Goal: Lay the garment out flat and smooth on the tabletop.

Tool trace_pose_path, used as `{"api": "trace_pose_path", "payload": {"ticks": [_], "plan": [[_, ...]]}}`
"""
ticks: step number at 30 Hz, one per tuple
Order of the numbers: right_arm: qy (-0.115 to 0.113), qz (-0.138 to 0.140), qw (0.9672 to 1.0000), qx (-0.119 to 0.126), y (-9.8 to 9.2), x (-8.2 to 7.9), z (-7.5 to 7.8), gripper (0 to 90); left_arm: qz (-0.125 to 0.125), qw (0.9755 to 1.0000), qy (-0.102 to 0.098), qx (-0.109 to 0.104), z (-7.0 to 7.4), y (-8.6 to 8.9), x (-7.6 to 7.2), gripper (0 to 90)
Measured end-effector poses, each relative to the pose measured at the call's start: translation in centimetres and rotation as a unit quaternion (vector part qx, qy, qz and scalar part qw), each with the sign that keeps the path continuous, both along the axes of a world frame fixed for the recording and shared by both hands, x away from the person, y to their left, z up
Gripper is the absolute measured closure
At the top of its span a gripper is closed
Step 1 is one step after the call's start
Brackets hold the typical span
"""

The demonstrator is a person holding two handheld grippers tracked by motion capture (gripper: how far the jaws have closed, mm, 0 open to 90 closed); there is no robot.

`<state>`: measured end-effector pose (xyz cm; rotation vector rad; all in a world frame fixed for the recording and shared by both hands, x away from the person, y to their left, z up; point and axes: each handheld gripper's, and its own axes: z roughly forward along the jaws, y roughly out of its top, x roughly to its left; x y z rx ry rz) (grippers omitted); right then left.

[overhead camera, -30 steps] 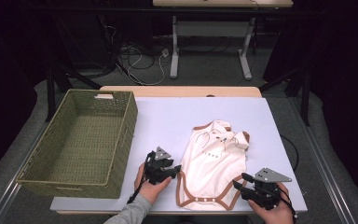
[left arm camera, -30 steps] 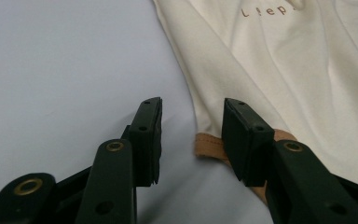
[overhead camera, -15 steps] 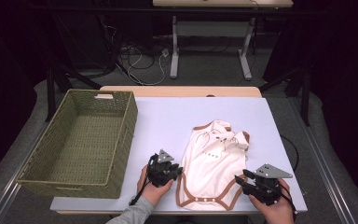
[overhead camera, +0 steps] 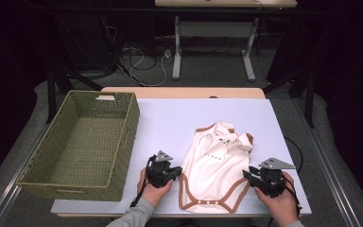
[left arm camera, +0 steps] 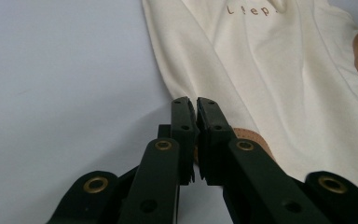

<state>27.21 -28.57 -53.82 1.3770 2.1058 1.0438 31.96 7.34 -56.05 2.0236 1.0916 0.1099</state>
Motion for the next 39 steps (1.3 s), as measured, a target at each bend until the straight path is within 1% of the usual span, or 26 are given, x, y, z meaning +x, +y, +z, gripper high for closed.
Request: {"api": "trace_pose_path", "payload": {"ticks": [2, 5, 9, 10, 11, 12, 13, 14, 16, 18, 22, 25, 27, 28, 29, 33, 35, 39], "plan": [[0.011, -0.008, 0.9999, 0.000, -0.3, 0.1, -0.3, 66.4, 0.009, 1.0000, 0.000, -0.003, 0.2, 0.3, -0.1, 86.6], [0.029, -0.017, 0.9994, 0.007, -0.6, 0.3, -0.9, 66.3, 0.013, 0.9999, -0.003, -0.001, 0.4, 0.8, -0.2, 86.6], [0.049, -0.018, 0.9986, 0.011, -0.8, 0.6, -1.5, 66.5, 0.017, 0.9998, 0.001, 0.007, 0.4, 1.2, -0.4, 86.6], [0.054, -0.017, 0.9983, 0.012, -0.8, 0.7, -1.7, 68.5, 0.018, 0.9998, 0.002, 0.009, 0.4, 1.3, -0.4, 86.6], [0.055, -0.017, 0.9983, 0.013, -0.8, 0.7, -1.8, 70.4, 0.013, 0.9998, 0.001, 0.016, 0.4, 1.5, -0.5, 86.6], [0.056, -0.014, 0.9982, 0.013, -0.8, 0.7, -1.8, 73.6, 0.020, 0.9997, 0.005, 0.012, 0.4, 1.5, -0.6, 86.6], [0.059, -0.012, 0.9981, 0.014, -0.7, 0.7, -1.8, 76.4, 0.015, 0.9997, 0.002, 0.019, 0.4, 1.7, -0.7, 86.6], [0.061, -0.008, 0.9980, 0.015, -0.7, 0.7, -1.8, 79.8, 0.017, 0.9996, 0.004, 0.019, 0.4, 1.7, -0.8, 86.6], [0.062, -0.001, 0.9980, 0.013, -0.5, 0.7, -1.8, 85.6, 0.019, 0.9995, 0.003, 0.025, 0.5, 1.9, -1.0, 86.7], [0.060, 0.005, 0.9981, 0.009, -0.4, 0.7, -1.7, 87.1, 0.020, 0.9994, 0.003, 0.029, 0.5, 2.1, -1.2, 86.7], [0.059, 0.011, 0.9982, 0.002, -0.3, 0.6, -1.5, 87.7, 0.023, 0.9991, 0.004, 0.036, 0.7, 2.5, -1.4, 86.7], [0.053, 0.012, 0.9985, 0.004, -0.4, 0.6, -1.4, 87.9, 0.026, 0.9989, 0.005, 0.040, 0.7, 2.9, -1.6, 86.7], [0.052, 0.009, 0.9986, 0.008, -0.5, 0.5, -1.2, 87.9, 0.029, 0.9988, 0.007, 0.039, 0.7, 3.0, -1.7, 86.7], [0.053, 0.010, 0.9985, 0.008, -0.4, 0.5, -1.2, 87.9, 0.027, 0.9987, 0.006, 0.042, 0.7, 3.1, -1.8, 86.7], [0.054, 0.010, 0.9985, 0.005, -0.4, 0.4, -1.2, 87.9, 0.028, 0.9987, 0.008, 0.041, 0.6, 3.2, -1.8, 86.7], [0.052, 0.013, 0.9986, 0.003, -0.3, 0.4, -1.2, 87.9, 0.029, 0.9984, 0.004, 0.048, 0.6, 3.2, -2.0, 86.7], [0.053, 0.011, 0.9985, 0.006, -0.2, 0.4, -1.2, 87.9, 0.032, 0.9984, 0.006, 0.047, 0.7, 3.2, -2.0, 86.7], [0.046, 0.010, 0.9989, 0.004, -0.2, 0.4, -1.1, 87.9, 0.031, 0.9984, 0.007, 0.047, 0.8, 3.4, -2.1, 86.7]]}}
